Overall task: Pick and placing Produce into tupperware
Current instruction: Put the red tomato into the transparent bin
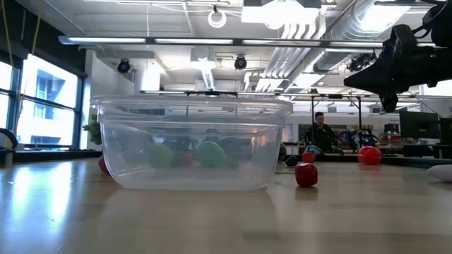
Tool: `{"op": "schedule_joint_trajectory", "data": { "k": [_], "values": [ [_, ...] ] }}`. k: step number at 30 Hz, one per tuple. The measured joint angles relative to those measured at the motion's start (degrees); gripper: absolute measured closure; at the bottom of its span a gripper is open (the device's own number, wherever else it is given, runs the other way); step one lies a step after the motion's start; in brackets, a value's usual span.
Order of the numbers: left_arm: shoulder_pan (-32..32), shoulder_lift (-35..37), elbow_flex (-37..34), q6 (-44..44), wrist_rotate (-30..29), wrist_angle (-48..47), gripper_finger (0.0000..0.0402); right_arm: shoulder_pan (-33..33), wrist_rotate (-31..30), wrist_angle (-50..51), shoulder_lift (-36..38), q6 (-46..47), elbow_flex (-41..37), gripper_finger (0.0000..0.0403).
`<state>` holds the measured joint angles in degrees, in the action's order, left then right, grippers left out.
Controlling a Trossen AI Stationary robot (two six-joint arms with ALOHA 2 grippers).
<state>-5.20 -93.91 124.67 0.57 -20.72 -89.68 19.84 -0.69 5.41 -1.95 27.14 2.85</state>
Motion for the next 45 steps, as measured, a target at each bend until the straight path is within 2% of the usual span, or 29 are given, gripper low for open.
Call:
{"op": "schedule_joint_trajectory", "data": {
  "k": [3, 6, 11, 14, 18, 22, 26, 28, 34, 39, 45],
  "values": [
    [4.80, 8.60, -5.21, -0.84, -0.50, 3.19, 0.0387, 0.00, 0.17, -0.03, 0.06, -0.09, 0.00, 0.0399],
    [10.09, 18.11, -15.44, 0.75, 2.62, 10.43, 0.0387, 0.00, 0.11, -0.04, 0.06, -0.13, 0.00, 0.0399],
    [18.78, 34.33, -39.63, 7.91, 19.07, 26.78, 0.0387, 0.00, -0.18, -0.66, 0.02, -0.07, -0.02, 0.0399],
    [23.88, 41.93, -52.07, 11.37, 27.45, 32.87, 0.0387, 0.00, -0.13, -2.33, 0.10, 0.59, -0.02, 0.0399],
    [31.12, 48.48, -63.74, 11.69, 34.48, 36.20, 0.0387, 0.00, 0.28, -5.11, 0.08, 1.05, -0.02, 0.0399],
    [37.67, 51.43, -71.84, 12.46, 43.10, 37.71, 0.0387, 0.00, 1.39, -7.53, 0.09, 0.95, -0.02, 0.0399],
    [41.98, 52.27, -77.09, 16.87, 50.97, 38.92, 0.0387, 0.00, 6.41, -9.53, 0.08, -0.05, -0.02, 0.0399],
    [42.99, 52.02, -78.40, 17.60, 52.94, 39.11, 0.0387, 0.00, 8.87, -10.87, 0.08, -0.50, -0.02, 0.0399],
    [43.45, 51.92, -79.35, 18.70, 53.84, 38.33, 0.0387, 0.01, 14.87, -13.64, 0.08, -2.13, -0.02, 0.0399],
    [43.44, 51.92, -79.35, 19.77, 57.08, 35.52, 0.0387, 0.01, 19.20, -13.96, 0.08, -2.47, -0.02, 0.0399],
    [43.44, 51.89, -79.35, 16.60, 54.46, 35.23, 0.0387, 0.02, 20.25, -16.68, 0.10, -6.45, -0.02, 0.0399]
  ]
}}
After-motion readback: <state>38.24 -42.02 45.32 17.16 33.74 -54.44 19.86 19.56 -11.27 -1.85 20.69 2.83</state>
